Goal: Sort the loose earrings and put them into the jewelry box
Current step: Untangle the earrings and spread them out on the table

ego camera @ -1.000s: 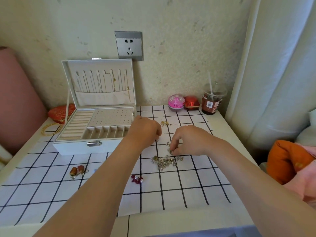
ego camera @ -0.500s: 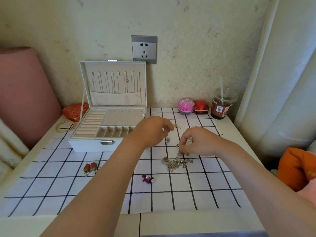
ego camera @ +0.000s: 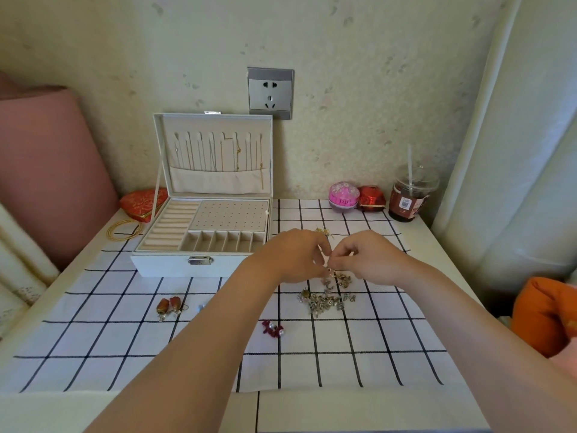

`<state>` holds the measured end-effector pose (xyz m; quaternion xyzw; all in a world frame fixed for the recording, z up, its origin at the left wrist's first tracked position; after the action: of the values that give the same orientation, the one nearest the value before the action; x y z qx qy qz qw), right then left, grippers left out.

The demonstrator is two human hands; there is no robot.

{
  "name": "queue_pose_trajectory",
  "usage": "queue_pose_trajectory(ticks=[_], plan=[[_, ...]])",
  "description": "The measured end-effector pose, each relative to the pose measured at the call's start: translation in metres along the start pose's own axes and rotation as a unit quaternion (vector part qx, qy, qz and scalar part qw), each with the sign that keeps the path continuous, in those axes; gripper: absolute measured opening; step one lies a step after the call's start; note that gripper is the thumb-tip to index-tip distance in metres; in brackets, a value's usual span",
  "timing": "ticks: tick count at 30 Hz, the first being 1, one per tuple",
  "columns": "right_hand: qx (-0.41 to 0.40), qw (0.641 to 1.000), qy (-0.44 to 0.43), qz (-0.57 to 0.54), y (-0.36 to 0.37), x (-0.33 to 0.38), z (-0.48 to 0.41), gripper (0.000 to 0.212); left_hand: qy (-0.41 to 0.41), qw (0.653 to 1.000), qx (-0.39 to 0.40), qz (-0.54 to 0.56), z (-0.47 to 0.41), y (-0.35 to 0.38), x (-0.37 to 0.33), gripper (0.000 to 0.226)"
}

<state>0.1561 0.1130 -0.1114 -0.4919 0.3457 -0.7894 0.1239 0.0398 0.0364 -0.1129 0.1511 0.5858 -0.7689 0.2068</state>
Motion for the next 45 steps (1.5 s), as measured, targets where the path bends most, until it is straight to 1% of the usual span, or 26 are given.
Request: queue_pose_trajectory(ticks=[5,8,10,12,13,14,18,21,23,25,27,28,32,35,37,39,42,45], plan=[[-0.037,0.993,-0.013,-0.111,-0.006,0.005,0.005,0.01,0.014,0.995,-0.023,0.095,0.003,-0.005,-0.002,0.019],[-0.066,0.983,-0.019,-0.169,-0.009,0.006,0.005,0.009,0.021,0.985,-0.061,0.162,0.006,-0.01,0.0,0.016],[-0.07,0.976,-0.019,-0.206,-0.009,0.007,0.004,0.01,0.021,0.977,-0.083,0.196,0.009,-0.013,0.002,0.016],[-0.065,0.971,-0.015,-0.228,-0.008,0.006,0.002,0.012,0.027,0.971,-0.086,0.22,0.011,-0.015,0.002,0.01],[-0.062,0.971,-0.011,-0.229,-0.007,0.006,0.001,0.013,0.03,0.971,-0.082,0.223,0.012,-0.015,0.002,0.004],[-0.061,0.973,-0.006,-0.224,-0.006,0.005,0.0,0.014,0.031,0.973,-0.08,0.216,0.012,-0.015,0.003,0.004],[-0.077,0.98,0.016,-0.185,-0.004,0.003,-0.003,0.02,0.023,0.984,-0.055,0.171,0.012,-0.012,0.004,0.01],[-0.081,0.988,0.01,-0.135,-0.007,0.004,-0.002,0.022,0.009,0.989,-0.044,0.14,0.012,-0.01,0.006,0.016],[-0.043,0.997,-0.005,-0.069,-0.006,0.005,0.0,0.016,-0.007,0.994,-0.045,0.103,0.013,-0.012,0.009,0.017],[0.025,0.999,-0.006,0.02,0.0,0.004,0.004,0.003,-0.017,0.996,-0.054,0.074,0.015,-0.015,0.012,0.017],[0.077,0.993,0.009,0.093,0.01,0.001,0.005,0.011,-0.018,0.995,-0.062,0.07,0.019,-0.019,0.014,0.016],[0.084,0.99,0.019,0.11,0.013,-0.001,0.005,0.013,-0.017,0.996,-0.066,0.065,0.02,-0.02,0.015,0.015],[0.069,0.984,0.026,0.163,0.016,0.002,0.001,0.006,-0.008,0.994,-0.112,0.015,0.026,-0.026,0.021,0.013],[0.077,0.979,0.022,0.186,0.017,0.009,0.0,0.014,-0.011,0.988,-0.153,0.027,0.03,-0.033,0.025,0.011],[0.09,0.974,0.023,0.206,0.02,0.014,-0.003,0.022,-0.033,0.986,-0.157,0.041,0.03,-0.034,0.03,0.012],[0.093,0.969,0.028,0.229,0.023,0.017,-0.006,0.022,-0.047,0.986,-0.15,0.048,0.029,-0.034,0.033,0.01],[0.088,0.961,0.031,0.26,0.025,0.019,-0.01,0.02,-0.024,0.985,-0.158,0.062,0.031,-0.034,0.035,0.008],[0.095,0.962,0.031,0.253,0.03,0.019,-0.015,0.019,0.011,0.985,-0.152,0.082,0.031,-0.033,0.037,0.016]])
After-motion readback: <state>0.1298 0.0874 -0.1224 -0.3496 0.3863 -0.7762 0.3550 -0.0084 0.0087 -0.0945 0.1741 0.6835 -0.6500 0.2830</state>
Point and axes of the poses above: each hand's wrist, its own z-axis away from the middle knuckle, its own y-axis out of the palm, x = y × z, the point moved 6 cm from there along -z, towards the middle knuckle, and after that the axes turned 14 degrees about x, right-handed, at the moved point
